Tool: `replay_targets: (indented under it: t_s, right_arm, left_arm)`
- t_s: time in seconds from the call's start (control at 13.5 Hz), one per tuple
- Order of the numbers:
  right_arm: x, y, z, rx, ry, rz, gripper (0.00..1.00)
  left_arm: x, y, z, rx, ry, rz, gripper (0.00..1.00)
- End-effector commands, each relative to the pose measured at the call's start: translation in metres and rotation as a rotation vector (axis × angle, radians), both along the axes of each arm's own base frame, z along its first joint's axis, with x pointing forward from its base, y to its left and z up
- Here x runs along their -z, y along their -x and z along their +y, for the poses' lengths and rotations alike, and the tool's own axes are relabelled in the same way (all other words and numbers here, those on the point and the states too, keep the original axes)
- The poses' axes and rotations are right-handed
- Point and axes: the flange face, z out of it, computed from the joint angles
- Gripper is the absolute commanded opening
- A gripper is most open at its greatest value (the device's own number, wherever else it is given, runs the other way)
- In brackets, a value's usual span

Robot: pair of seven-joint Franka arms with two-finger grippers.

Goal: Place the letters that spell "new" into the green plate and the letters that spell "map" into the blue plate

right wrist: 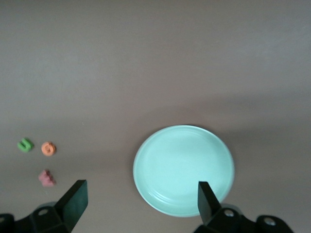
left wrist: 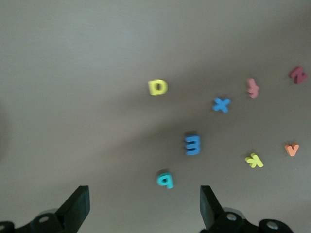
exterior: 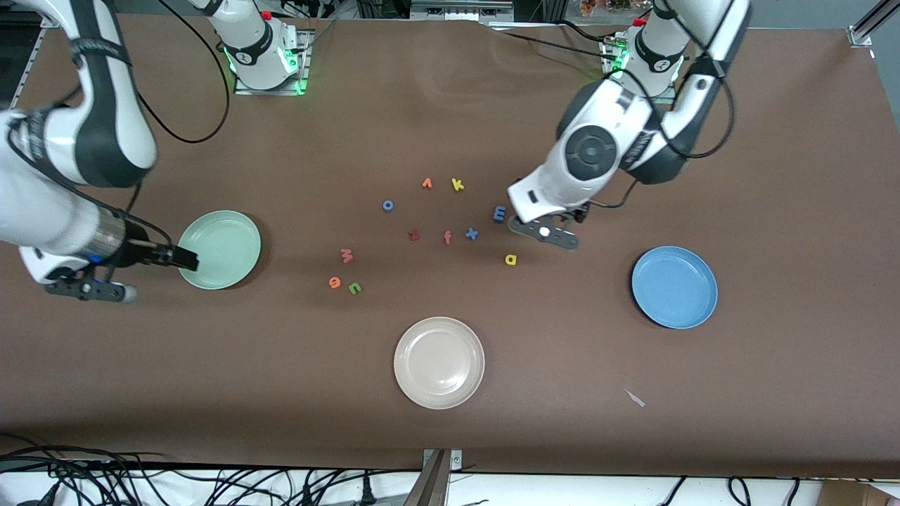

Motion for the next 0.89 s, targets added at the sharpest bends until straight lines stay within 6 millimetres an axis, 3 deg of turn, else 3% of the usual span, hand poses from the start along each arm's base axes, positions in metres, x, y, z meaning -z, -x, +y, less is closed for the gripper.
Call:
replay_targets:
  t_s: [0.0, 0.15, 0.37, 0.52, 0.59, 0.66, 0.81]
  right_arm:
    - [0.026, -0.013, 0.038, 0.143, 0.023, -0.015, 1.00]
    - [0.052, -0.016, 0.090, 0.248, 0.020, -0.050, 1.00]
    - [0.084, -0.016, 0.129, 0.435, 0.014, -0.061, 0.99]
    - [0.112, -0.009, 0.164, 0.532, 0.019, -0.059, 0.96]
    - [0.130, -0.003, 0.185, 0.566, 0.027, -0.049, 0.77]
    - [0.144, 0.002, 0.201, 0.611, 0.034, -0.049, 0.64]
    - [0.165, 0.002, 0.207, 0.688, 0.029, -0.071, 0.62]
  left_arm:
    - [0.047, 0.011, -0.034, 0.004, 0.015, -0.006, 1.00]
    - [0.080, 0.021, -0.054, -0.003, 0.011, -0.027, 1.00]
    - [0.117, 0.035, -0.057, -0.008, -0.010, -0.077, 1.00]
    - [0.130, 0.041, -0.054, 0.000, -0.016, -0.081, 1.00]
    - [0.134, 0.043, -0.054, 0.001, -0.020, -0.075, 1.00]
    - [0.142, 0.045, -0.054, 0.002, -0.027, -0.063, 0.96]
    - [0.150, 0.047, -0.053, 0.002, -0.034, -0.053, 0.82]
